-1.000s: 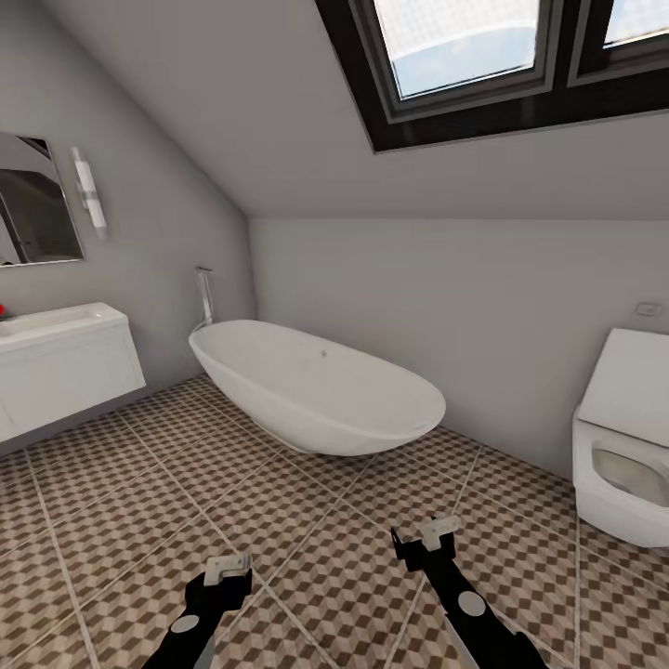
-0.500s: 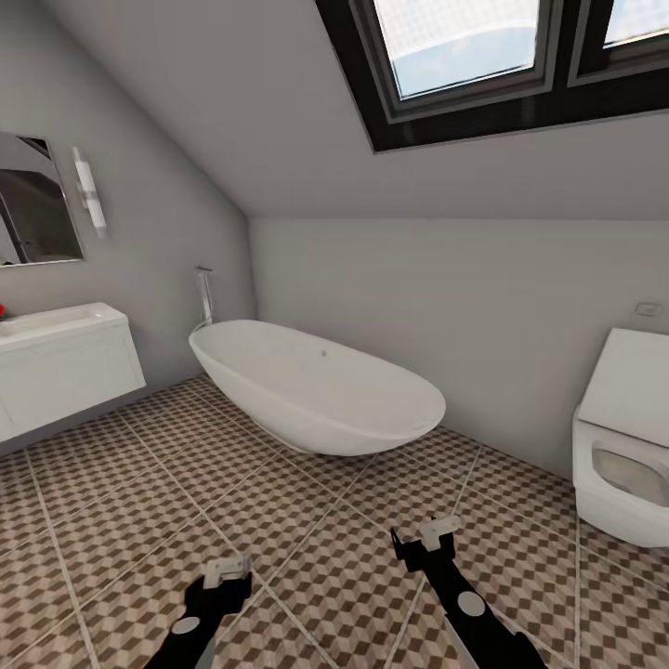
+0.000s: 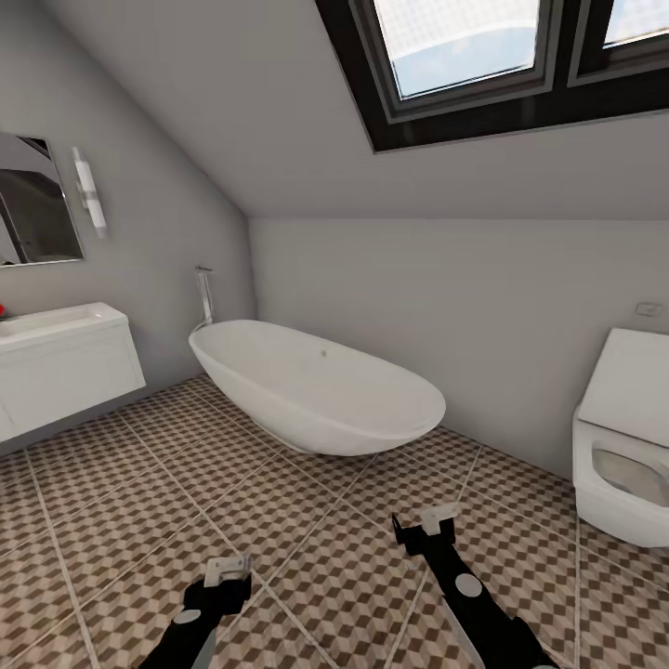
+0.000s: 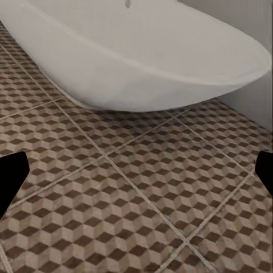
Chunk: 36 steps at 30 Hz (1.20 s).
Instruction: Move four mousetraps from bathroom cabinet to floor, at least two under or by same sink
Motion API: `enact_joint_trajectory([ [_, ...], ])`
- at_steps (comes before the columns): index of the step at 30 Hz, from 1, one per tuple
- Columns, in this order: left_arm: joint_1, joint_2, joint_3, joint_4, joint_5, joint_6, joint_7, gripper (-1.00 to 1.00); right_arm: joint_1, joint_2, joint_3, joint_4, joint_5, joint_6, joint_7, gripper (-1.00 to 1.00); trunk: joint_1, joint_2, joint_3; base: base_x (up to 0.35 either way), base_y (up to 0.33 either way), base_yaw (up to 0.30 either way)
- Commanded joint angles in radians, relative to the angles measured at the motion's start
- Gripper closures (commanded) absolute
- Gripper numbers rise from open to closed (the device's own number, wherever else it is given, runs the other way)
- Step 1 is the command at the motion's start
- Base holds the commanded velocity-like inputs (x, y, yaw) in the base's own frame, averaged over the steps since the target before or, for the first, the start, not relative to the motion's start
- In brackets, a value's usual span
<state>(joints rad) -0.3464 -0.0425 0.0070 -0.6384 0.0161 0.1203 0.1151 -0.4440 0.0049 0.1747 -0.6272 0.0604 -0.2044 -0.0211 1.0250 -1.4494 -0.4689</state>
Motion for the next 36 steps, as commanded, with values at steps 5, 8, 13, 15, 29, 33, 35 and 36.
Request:
enact_joint_trajectory([
  [5,-0.015,0.011,0.002,-0.212,0.002,0.31,0.004,-1.0,-0.044,0.001,-0.001,-0.19,0.006,0.271,-0.059,-1.0,0.0,-0.001,-0.001,0.0,0.0,0.0],
  [8,-0.069,0.014,0.002,-0.338,0.002,0.47,0.005,-1.0,-0.097,0.003,-0.001,-0.287,0.006,0.456,-0.082,-1.0,0.0,-0.001,-0.001,0.0,0.0,0.0],
  [13,-0.234,0.018,0.002,-0.309,0.003,0.565,0.007,-1.0,-0.26,0.003,-0.001,-0.322,0.005,0.597,-0.097,-1.0,0.0,-0.001,-0.001,0.0,0.0,0.0],
  [15,-0.287,0.023,0.003,-0.257,0.004,0.574,0.009,-1.0,-0.32,0.003,-0.001,-0.297,0.006,0.635,-0.099,-1.0,0.0,-0.001,-0.001,0.0,0.0,0.0],
  [29,-0.558,0.056,0.005,-0.023,0.007,0.685,0.065,-1.0,-0.933,0.002,-0.033,0.263,-0.015,0.853,-0.106,-1.0,0.0,-0.001,-0.001,0.0,0.0,0.0],
  [33,-0.561,0.076,0.034,-0.025,0.008,0.838,0.063,-1.0,-0.954,0.018,-0.038,0.283,-0.024,1.056,-0.107,-1.0,0.0,-0.001,-0.001,0.0,0.0,0.0],
  [35,-0.562,0.084,0.06,-0.024,0.01,0.86,0.061,-1.0,-0.956,0.02,-0.038,0.287,-0.025,1.1,-0.106,-1.0,0.0,-0.001,-0.001,0.0,0.0,0.0],
  [36,-0.562,0.087,0.073,-0.023,0.01,0.868,0.061,-1.0,-0.956,0.021,-0.038,0.29,-0.025,1.118,-0.106,-1.0,0.0,-0.001,-0.001,0.0,0.0,0.0],
])
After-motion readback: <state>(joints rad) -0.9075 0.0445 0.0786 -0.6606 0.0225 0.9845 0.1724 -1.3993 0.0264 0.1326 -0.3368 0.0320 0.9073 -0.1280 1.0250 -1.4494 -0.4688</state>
